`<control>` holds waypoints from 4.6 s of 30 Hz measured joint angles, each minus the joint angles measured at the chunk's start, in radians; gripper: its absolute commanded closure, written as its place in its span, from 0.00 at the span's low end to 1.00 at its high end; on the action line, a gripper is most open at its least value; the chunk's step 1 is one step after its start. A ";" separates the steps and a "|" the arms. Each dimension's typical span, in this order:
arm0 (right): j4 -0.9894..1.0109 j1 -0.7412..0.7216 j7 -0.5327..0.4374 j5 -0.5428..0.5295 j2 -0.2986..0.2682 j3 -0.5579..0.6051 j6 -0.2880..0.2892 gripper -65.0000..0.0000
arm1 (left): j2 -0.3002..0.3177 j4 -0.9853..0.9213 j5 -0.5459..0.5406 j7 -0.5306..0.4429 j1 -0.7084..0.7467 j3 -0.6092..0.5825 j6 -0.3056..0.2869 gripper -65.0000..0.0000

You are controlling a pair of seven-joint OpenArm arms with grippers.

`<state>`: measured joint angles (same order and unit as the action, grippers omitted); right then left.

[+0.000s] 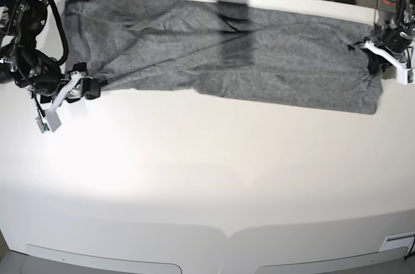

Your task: Fold the T-shirt properly

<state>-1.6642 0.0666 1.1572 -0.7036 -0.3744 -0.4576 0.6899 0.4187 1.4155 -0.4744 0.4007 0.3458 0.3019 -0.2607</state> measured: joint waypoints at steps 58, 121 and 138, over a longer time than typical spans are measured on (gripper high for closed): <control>0.000 0.000 0.000 -0.014 0.000 0.000 0.000 0.48 | -0.266 0.555 0.223 0.047 0.003 -0.772 0.359 1.00; 0.000 0.000 0.029 -0.014 0.000 0.000 0.000 0.48 | -0.269 0.157 0.598 0.124 -0.228 -0.650 0.394 1.00; 0.000 0.000 0.026 -0.014 0.000 0.000 0.000 0.48 | -0.266 0.592 0.489 0.099 0.222 -0.650 0.398 1.00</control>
<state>-1.6642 0.0666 1.1828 -0.7181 -0.3744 -0.4576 0.6903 0.1524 2.0079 0.0143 0.4999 0.5674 -0.3477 0.1375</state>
